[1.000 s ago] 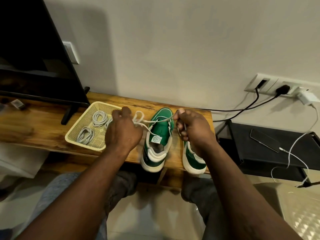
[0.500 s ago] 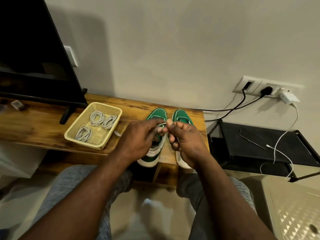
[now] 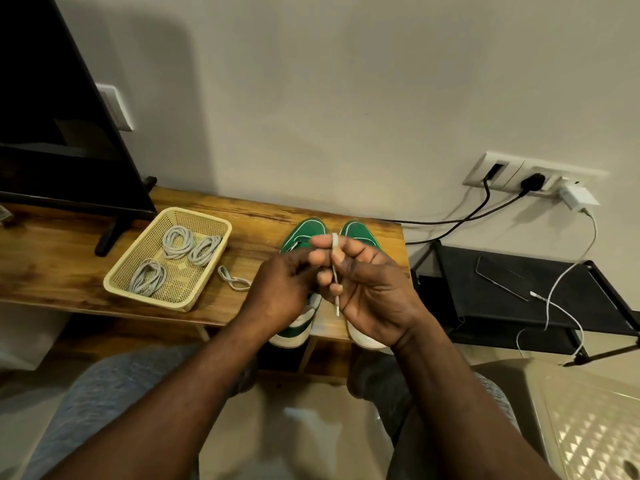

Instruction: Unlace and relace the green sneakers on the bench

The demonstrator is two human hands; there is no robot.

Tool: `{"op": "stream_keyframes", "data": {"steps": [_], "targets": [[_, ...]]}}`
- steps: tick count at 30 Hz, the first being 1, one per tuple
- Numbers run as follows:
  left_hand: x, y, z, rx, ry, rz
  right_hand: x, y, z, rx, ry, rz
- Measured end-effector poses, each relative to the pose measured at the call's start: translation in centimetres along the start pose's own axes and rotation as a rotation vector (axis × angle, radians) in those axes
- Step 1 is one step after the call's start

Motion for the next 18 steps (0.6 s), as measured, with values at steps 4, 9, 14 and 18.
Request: {"op": "stream_keyframes", "data": {"steps": [4, 9, 14, 18], "targets": [[0.7, 1.1, -1.2, 0.087, -0.057, 0.012, 1.7, -2.2, -0.9, -0.21, -0.148, -0.168], [1.5, 1.5, -1.9, 0.141, -0.105, -0.04, 2.9, -4.8, -2.3, -0.387, -0.262, -0.169], [1.7, 1.2, -1.9, 0.147, -0.092, -0.214, 2.2, -5.1, -3.4, -0.404, -0.267, -0.323], [2.2, -1.9, -2.7, -0.089, -0.124, -0.362, 1.3, -2.9, -3.8, -0.149, -0.133, -0.59]]}}
Point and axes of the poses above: each hand's wrist, its own z-axis away from the middle knuckle, its own y-axis out of the palm, x = y × z, the point moved 9 cm from there along -z, towards the middle knuckle, and after that the axes turned 8 degrees about x, right-handed, at the moved point
